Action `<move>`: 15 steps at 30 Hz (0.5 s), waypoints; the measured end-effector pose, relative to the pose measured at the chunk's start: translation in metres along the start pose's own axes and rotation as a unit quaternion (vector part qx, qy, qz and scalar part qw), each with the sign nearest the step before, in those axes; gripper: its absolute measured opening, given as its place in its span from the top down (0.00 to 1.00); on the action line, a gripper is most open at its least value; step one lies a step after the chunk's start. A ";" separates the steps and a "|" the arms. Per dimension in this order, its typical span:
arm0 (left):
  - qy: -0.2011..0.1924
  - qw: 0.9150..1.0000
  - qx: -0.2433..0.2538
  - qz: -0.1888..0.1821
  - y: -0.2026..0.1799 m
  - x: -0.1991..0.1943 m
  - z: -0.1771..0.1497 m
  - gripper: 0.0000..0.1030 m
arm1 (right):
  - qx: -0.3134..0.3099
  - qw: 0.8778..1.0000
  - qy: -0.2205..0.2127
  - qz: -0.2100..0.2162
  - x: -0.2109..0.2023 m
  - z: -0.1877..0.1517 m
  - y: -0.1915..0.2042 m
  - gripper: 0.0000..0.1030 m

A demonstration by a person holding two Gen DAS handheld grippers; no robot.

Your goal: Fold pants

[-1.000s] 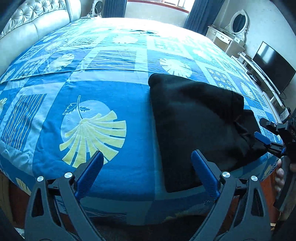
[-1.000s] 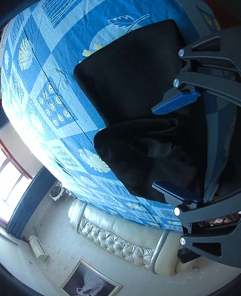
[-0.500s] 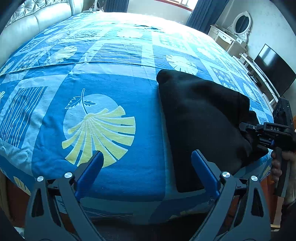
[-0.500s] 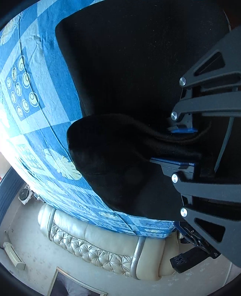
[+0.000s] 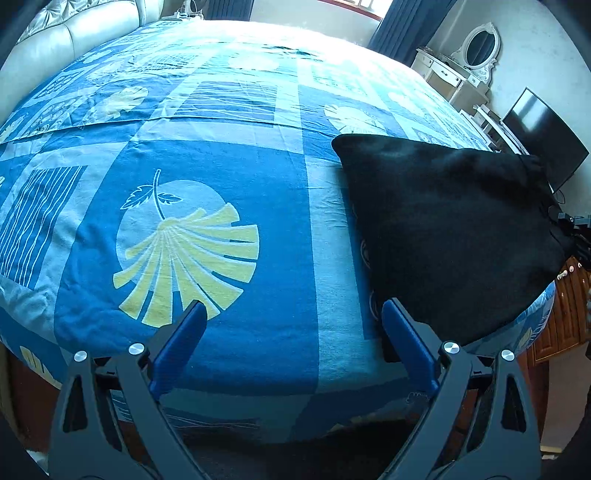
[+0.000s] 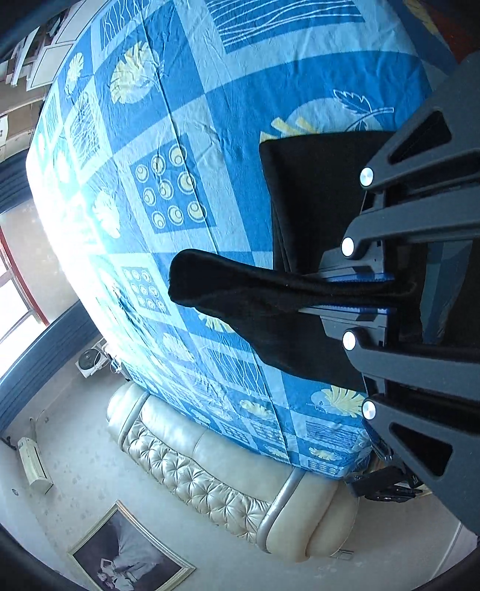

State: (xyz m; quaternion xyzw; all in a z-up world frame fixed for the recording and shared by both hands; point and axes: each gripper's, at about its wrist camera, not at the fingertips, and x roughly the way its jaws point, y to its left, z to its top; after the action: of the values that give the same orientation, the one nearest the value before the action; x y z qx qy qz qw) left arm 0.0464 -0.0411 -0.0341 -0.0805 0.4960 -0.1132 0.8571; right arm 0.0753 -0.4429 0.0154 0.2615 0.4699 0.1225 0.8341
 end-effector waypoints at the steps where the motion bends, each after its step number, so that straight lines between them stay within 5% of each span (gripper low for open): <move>1: 0.000 1.000 0.002 -0.002 -0.002 0.000 0.000 0.07 | 0.007 1.000 0.006 -0.010 0.002 -0.003 -0.012 0.91; 8: 0.007 1.000 0.020 -0.010 -0.018 0.005 -0.006 0.07 | 0.094 0.995 0.026 -0.014 0.030 -0.035 -0.090 0.93; 15: 0.014 1.000 0.026 -0.010 -0.025 0.011 -0.008 0.07 | 0.118 0.993 0.017 0.010 0.036 -0.042 -0.100 0.93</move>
State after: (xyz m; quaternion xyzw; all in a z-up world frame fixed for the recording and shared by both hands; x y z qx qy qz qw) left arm 0.0419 -0.0685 -0.0405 -0.0614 0.5037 -0.1359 0.8509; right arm 0.0545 -0.4962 -0.0834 0.3608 0.4923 0.0793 0.7881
